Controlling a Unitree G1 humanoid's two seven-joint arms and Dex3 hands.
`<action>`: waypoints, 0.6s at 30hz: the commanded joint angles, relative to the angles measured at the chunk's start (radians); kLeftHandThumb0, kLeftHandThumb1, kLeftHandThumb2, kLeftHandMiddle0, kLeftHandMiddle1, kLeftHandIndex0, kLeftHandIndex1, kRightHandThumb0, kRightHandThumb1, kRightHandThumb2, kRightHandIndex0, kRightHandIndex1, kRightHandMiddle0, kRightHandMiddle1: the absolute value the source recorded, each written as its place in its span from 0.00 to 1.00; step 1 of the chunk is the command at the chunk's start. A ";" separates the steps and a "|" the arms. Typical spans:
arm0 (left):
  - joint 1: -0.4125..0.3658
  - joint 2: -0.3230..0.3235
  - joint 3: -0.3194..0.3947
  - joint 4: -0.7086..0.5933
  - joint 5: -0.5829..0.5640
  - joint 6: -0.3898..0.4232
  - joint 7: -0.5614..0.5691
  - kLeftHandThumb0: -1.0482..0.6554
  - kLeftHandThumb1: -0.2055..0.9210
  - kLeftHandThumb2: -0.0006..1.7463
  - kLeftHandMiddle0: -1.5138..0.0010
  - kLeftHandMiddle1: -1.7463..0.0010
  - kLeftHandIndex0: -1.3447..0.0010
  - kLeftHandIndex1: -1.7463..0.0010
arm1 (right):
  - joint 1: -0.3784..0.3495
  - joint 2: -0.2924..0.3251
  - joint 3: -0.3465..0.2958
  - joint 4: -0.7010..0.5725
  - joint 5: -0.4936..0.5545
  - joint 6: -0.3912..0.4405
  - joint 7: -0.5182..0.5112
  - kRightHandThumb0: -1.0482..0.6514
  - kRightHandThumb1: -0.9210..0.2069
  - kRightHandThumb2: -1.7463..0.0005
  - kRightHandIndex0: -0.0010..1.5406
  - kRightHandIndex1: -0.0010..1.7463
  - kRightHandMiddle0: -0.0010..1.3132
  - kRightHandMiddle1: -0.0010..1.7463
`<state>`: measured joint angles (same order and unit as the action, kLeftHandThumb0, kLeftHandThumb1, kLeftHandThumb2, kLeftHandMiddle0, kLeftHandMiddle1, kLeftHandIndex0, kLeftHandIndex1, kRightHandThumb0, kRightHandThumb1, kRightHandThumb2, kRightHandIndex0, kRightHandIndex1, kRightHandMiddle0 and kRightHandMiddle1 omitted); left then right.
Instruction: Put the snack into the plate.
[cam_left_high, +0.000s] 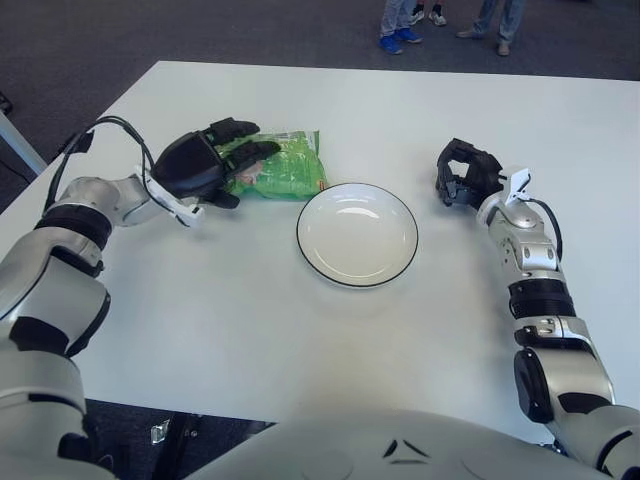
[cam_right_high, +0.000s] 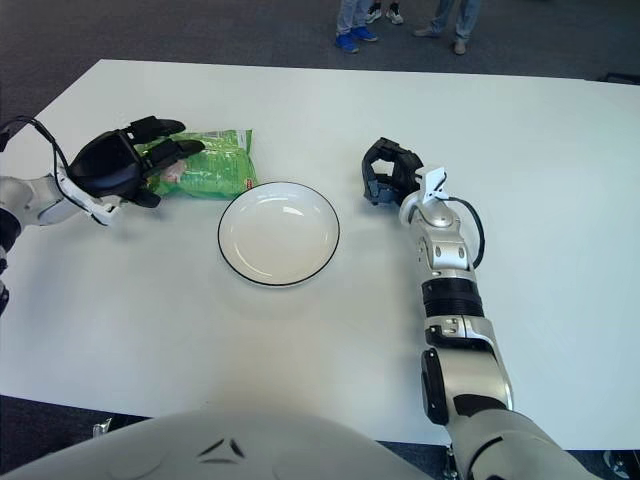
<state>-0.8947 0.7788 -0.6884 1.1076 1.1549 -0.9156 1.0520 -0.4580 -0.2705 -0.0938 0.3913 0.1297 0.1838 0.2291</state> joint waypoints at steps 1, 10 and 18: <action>0.002 -0.052 0.098 0.007 -0.146 0.042 -0.094 0.09 1.00 0.55 0.90 0.78 1.00 0.67 | 0.057 0.005 0.025 0.053 -0.017 0.080 0.017 0.35 0.45 0.32 0.83 1.00 0.41 1.00; 0.126 -0.094 0.290 -0.236 -0.440 0.225 -0.449 0.05 1.00 0.54 0.95 0.83 1.00 0.81 | 0.057 -0.003 0.034 0.056 -0.023 0.080 0.021 0.35 0.45 0.32 0.83 1.00 0.41 1.00; 0.161 -0.132 0.376 -0.410 -0.496 0.438 -0.596 0.00 1.00 0.55 0.95 0.84 1.00 0.84 | 0.051 -0.010 0.040 0.067 -0.029 0.076 0.028 0.35 0.45 0.32 0.83 1.00 0.41 1.00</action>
<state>-0.7423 0.6535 -0.3468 0.7496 0.6711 -0.5479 0.4960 -0.4662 -0.2824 -0.0806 0.3973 0.1295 0.1884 0.2473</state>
